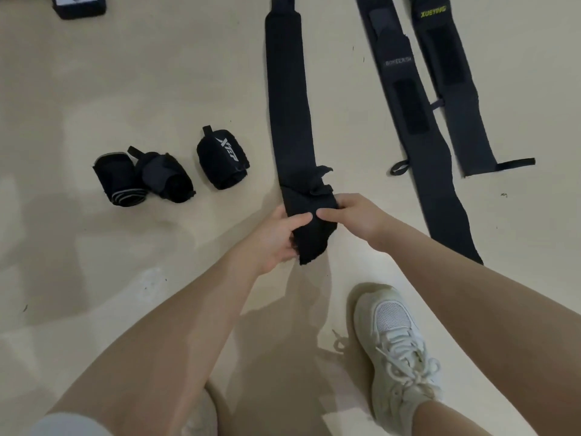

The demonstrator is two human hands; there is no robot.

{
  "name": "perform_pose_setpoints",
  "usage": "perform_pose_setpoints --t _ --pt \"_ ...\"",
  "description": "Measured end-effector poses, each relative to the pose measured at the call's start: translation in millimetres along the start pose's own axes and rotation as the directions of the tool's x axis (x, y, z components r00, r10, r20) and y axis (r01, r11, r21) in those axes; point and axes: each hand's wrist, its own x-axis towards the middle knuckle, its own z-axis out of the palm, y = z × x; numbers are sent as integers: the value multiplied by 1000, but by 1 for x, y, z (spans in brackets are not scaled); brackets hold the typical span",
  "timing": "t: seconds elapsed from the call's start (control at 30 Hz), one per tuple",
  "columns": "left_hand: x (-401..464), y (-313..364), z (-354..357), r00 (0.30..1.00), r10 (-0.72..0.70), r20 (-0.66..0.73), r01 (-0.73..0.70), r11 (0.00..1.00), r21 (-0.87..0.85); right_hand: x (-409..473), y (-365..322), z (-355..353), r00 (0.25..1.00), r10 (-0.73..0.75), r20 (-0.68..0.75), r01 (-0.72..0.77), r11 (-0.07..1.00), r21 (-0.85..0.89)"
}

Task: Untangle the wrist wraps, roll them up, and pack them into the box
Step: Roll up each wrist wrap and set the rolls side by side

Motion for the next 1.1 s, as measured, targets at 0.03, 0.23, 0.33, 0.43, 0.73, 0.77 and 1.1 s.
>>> perform_pose_setpoints --t 0.03,0.23,0.33,0.43,0.73,0.77,1.1 --pt "0 -7 -1 999 -42 -19 43 998 47 -2 5 3 999 22 -30 -22 1000 7" --pt "0 -36 2 985 -172 -23 172 985 -32 -19 33 17 976 193 -100 -194 981 5" --pt "6 -39 7 977 -169 -128 168 986 -15 -23 37 15 959 260 -116 -254 965 65" --pt "15 -38 11 958 20 -286 75 946 315 -18 38 16 957 249 -146 -239 967 83" --pt "58 -18 25 804 589 -75 11 112 994 -9 45 22 949 291 -123 -286 956 61" --pt "62 -17 25 817 572 -68 40 61 997 -9 47 21 949 283 -137 -282 959 28" --pt "54 -18 -1 851 425 310 -89 -466 881 -9 66 23 968 206 -143 -200 978 57"
